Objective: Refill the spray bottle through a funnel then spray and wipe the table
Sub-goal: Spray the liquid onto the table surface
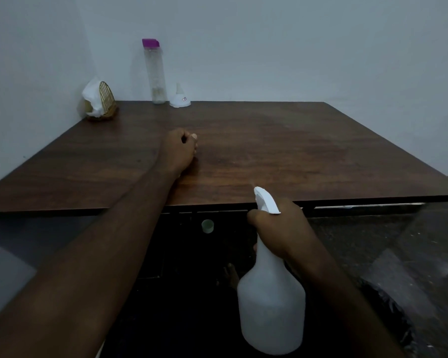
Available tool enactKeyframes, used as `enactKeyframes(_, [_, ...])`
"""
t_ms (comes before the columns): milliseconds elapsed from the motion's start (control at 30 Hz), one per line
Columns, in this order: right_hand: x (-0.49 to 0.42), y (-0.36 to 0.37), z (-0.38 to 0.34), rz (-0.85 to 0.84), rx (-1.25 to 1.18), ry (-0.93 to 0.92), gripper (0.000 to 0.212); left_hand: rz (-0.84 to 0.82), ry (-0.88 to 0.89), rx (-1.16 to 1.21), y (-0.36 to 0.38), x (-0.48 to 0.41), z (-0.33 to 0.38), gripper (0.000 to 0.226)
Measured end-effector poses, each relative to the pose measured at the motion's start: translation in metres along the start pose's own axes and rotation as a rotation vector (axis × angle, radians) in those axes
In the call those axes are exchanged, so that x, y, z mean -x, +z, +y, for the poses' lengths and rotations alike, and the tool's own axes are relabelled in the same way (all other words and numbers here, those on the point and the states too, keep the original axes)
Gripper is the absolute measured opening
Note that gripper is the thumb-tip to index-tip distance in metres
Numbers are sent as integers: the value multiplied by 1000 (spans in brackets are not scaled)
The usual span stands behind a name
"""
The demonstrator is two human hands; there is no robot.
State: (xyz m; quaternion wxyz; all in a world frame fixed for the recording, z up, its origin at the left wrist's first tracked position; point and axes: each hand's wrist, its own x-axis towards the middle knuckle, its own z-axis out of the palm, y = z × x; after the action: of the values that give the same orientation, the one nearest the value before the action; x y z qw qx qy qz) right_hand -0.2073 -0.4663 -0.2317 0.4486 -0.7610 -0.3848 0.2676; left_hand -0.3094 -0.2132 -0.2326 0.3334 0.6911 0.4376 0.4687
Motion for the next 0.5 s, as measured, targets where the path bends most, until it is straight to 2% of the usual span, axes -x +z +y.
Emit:
enactKeyframes(300, [3, -9, -18, -76, 67, -44, 30, -6, -19, -34, -1, 0, 3, 23])
enactKeyframes(433, [-8, -21, -43, -140, -37, 15, 17, -11, -5, -41, -3, 4, 5, 26])
enactKeyframes(500, [-24, -29, -58, -178, -99, 47, 41, -33, -15, -20, -3, 6, 7, 28])
